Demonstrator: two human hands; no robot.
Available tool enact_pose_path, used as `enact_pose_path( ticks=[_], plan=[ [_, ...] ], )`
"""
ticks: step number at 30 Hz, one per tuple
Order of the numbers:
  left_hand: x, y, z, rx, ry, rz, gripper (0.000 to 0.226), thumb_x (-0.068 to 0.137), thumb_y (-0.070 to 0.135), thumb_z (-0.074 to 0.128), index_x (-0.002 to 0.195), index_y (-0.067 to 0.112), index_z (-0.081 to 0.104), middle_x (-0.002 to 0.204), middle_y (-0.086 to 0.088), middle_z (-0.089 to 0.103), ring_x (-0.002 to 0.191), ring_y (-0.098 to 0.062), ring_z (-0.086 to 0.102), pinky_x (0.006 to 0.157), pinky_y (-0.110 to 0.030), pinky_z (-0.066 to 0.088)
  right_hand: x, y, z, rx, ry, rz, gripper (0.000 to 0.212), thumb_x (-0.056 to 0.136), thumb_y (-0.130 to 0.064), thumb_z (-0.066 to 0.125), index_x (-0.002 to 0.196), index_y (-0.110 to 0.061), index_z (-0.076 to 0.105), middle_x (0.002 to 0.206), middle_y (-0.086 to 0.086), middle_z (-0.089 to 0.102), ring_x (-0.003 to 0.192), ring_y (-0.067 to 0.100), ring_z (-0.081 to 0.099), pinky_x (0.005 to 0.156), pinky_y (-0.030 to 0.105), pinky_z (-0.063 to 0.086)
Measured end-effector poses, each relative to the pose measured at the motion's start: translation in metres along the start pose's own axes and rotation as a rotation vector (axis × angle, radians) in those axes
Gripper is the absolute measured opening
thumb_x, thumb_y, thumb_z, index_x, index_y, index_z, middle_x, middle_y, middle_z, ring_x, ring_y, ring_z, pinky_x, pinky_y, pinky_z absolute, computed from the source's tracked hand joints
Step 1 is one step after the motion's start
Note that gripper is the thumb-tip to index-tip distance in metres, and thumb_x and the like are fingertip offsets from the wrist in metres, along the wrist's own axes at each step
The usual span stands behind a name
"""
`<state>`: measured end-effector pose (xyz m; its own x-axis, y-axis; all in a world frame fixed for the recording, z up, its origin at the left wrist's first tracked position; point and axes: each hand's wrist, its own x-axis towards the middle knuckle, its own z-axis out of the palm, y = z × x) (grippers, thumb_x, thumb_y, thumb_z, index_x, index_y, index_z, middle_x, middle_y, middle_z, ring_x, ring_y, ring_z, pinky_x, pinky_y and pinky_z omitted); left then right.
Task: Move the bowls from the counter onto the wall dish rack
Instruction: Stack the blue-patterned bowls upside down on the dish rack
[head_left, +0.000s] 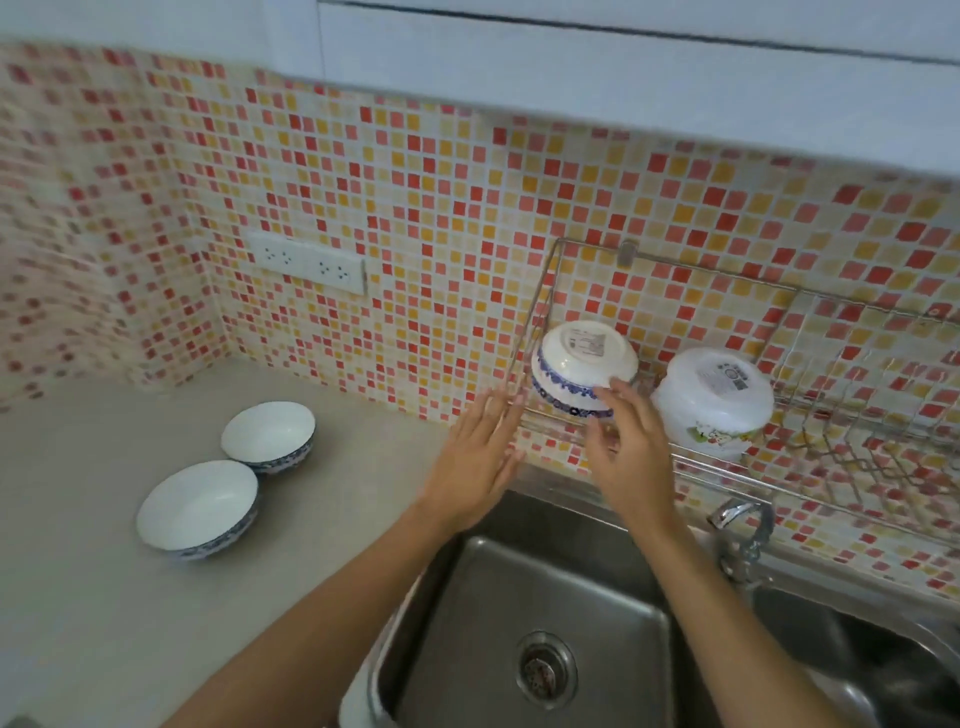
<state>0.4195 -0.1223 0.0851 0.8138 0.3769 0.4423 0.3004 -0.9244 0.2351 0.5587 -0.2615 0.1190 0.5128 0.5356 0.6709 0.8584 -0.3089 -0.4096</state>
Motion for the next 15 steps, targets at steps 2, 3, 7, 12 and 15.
enact_pose_path(
  ticks=[2,3,7,12,15],
  plan=[
    [-0.023,-0.024,-0.003,-0.003,0.014,-0.086,0.059,0.101,0.042,0.023,0.149,0.024,-0.007,0.152,0.006,-0.023,0.137,-0.009,-0.032,0.111,-0.025,-0.023,-0.020,-0.018,0.006,0.065,0.043,-0.090,0.036,0.088,-0.016,0.062,0.123,-0.006,0.063,0.131,0.011,0.058,0.123,0.021,0.050,0.105,0.024,0.038],
    [-0.042,-0.046,-0.007,-0.002,0.002,-0.170,0.059,0.101,0.042,0.023,0.149,0.022,-0.004,0.154,0.004,-0.020,0.138,-0.011,-0.030,0.113,-0.027,-0.019,-0.031,-0.033,0.022,0.127,0.024,-0.146,0.034,0.087,-0.015,0.061,0.120,-0.004,0.064,0.125,0.011,0.059,0.119,0.019,0.052,0.104,0.021,0.038],
    [-0.115,-0.145,-0.022,0.006,-0.008,-0.506,0.058,0.100,0.037,0.028,0.150,0.014,0.009,0.159,-0.005,-0.004,0.146,-0.023,-0.012,0.118,-0.037,-0.003,-0.066,-0.094,0.099,0.294,-0.332,-0.112,0.033,0.087,-0.015,0.061,0.120,-0.009,0.062,0.123,0.007,0.057,0.116,0.017,0.052,0.100,0.029,0.043],
    [-0.181,-0.260,-0.043,-0.038,0.059,-0.951,0.054,0.097,0.027,0.041,0.143,0.000,0.027,0.152,-0.026,0.019,0.141,-0.040,0.014,0.115,-0.044,0.011,-0.083,-0.175,0.203,0.418,-0.790,0.263,0.047,0.089,-0.021,0.066,0.133,-0.019,0.049,0.127,0.006,0.051,0.109,0.021,0.056,0.093,0.031,0.045],
    [-0.208,-0.304,-0.046,-0.229,0.114,-1.206,0.056,0.098,0.027,0.039,0.143,-0.002,0.024,0.152,-0.028,0.018,0.141,-0.039,0.013,0.116,-0.043,0.013,-0.089,-0.213,0.256,0.473,-0.934,0.508,0.054,0.087,-0.036,0.067,0.134,-0.020,0.045,0.127,0.010,0.054,0.107,0.025,0.059,0.090,0.030,0.046]
  ],
)
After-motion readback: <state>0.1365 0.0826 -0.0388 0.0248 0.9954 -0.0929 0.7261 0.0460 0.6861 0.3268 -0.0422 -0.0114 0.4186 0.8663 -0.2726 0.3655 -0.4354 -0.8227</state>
